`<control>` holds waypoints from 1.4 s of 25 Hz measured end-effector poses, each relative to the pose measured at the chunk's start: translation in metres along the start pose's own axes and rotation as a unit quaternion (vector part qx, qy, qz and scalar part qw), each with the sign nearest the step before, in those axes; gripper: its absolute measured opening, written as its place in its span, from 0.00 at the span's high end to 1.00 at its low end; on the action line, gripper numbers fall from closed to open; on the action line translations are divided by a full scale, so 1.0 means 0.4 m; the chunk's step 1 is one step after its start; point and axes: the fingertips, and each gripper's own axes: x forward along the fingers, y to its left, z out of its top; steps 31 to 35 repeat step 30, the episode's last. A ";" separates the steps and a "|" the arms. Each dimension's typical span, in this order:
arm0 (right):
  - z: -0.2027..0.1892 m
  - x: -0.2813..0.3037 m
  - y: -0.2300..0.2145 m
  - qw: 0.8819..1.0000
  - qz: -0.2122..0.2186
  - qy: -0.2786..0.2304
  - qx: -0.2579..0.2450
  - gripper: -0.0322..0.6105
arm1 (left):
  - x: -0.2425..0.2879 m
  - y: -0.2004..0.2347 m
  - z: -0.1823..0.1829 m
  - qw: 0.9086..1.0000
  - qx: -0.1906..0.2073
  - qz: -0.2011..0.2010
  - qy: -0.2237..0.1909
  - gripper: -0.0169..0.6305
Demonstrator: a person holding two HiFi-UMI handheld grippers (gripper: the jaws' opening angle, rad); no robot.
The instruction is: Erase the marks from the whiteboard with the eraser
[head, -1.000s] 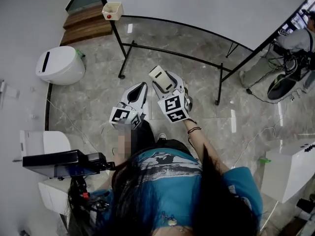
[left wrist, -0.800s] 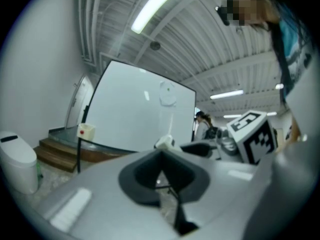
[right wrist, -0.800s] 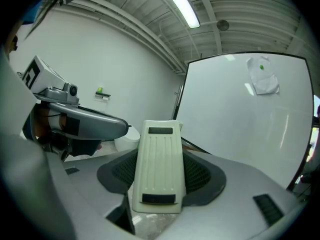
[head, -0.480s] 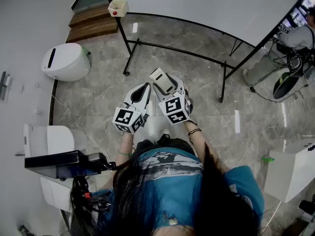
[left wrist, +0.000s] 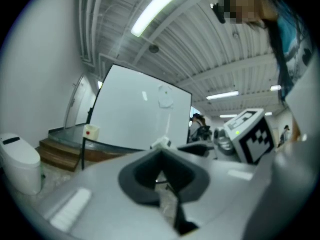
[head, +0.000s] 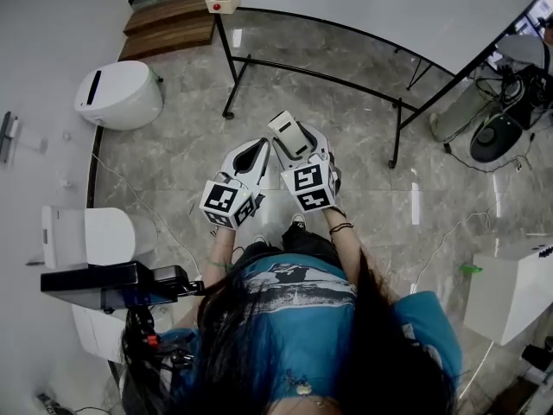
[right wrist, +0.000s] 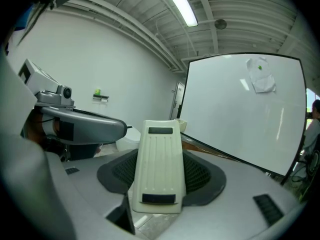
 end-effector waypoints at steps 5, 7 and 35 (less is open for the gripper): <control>0.003 -0.002 0.076 1.000 -0.004 0.009 0.013 0.54 | -0.071 0.024 -0.006 1.000 -0.004 -0.007 -0.001 0.97; 0.006 -0.003 0.097 1.000 -0.008 0.010 0.016 0.54 | -0.089 0.031 -0.008 1.000 -0.005 -0.011 -0.001 0.97; 0.022 0.048 0.167 0.999 -0.014 0.027 0.015 0.54 | -0.151 0.137 0.001 1.000 -0.014 -0.005 -0.011 0.97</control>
